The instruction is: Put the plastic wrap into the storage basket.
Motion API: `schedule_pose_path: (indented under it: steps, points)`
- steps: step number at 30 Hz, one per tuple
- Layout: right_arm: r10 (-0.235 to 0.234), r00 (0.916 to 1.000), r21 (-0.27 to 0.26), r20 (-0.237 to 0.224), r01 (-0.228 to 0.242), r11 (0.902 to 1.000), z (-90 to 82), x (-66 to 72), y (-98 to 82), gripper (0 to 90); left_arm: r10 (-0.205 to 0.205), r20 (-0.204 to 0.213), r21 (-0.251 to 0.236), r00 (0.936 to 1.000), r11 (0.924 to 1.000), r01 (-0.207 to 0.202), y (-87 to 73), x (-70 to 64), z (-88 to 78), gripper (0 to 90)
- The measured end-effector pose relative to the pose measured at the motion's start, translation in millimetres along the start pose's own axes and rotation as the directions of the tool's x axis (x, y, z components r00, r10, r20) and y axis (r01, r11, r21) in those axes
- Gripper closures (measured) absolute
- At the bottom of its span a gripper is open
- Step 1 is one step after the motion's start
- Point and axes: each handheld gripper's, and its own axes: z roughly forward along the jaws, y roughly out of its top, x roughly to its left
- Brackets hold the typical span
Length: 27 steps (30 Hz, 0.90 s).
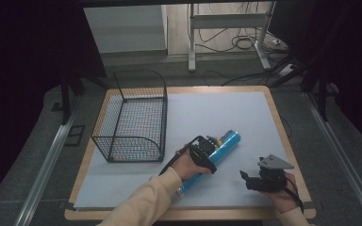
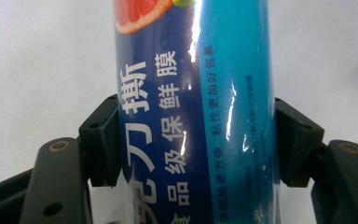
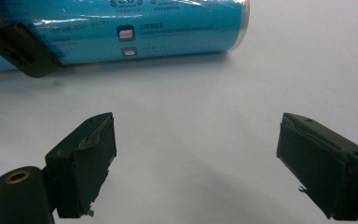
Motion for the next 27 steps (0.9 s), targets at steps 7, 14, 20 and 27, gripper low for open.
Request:
schedule_pose_path:
  steps: [7, 14, 20, 27]
  points:
    - [-0.001, 1.0000, -0.010, 0.006, 0.001, 0.9999, -1.8, -0.3, 0.7, 12.3, -0.007, 0.029, 0.001, 0.9995, 1.0000, 0.007, 1.4, 5.0, -7.3, 31.4]
    - [-0.003, 0.9999, -0.022, 0.013, 0.003, 0.9998, -3.3, -0.3, 1.3, 12.5, 0.008, 0.035, -0.013, 0.9993, 0.9999, -0.007, 3.4, 9.5, -26.4, 31.5]
    - [-0.001, 0.9999, -0.026, 0.016, 0.001, 0.9997, -4.4, -0.9, 1.4, 12.6, -0.006, 0.024, -0.064, 0.9997, 0.9979, 0.007, 3.2, 15.7, -45.1, 31.5]
    - [0.003, 0.9999, -0.019, 0.014, -0.003, 0.9998, -3.6, -1.5, 0.9, 12.6, -0.005, 0.006, -0.128, 1.0000, 0.9917, 0.005, 3.4, 18.6, -66.5, 31.6]
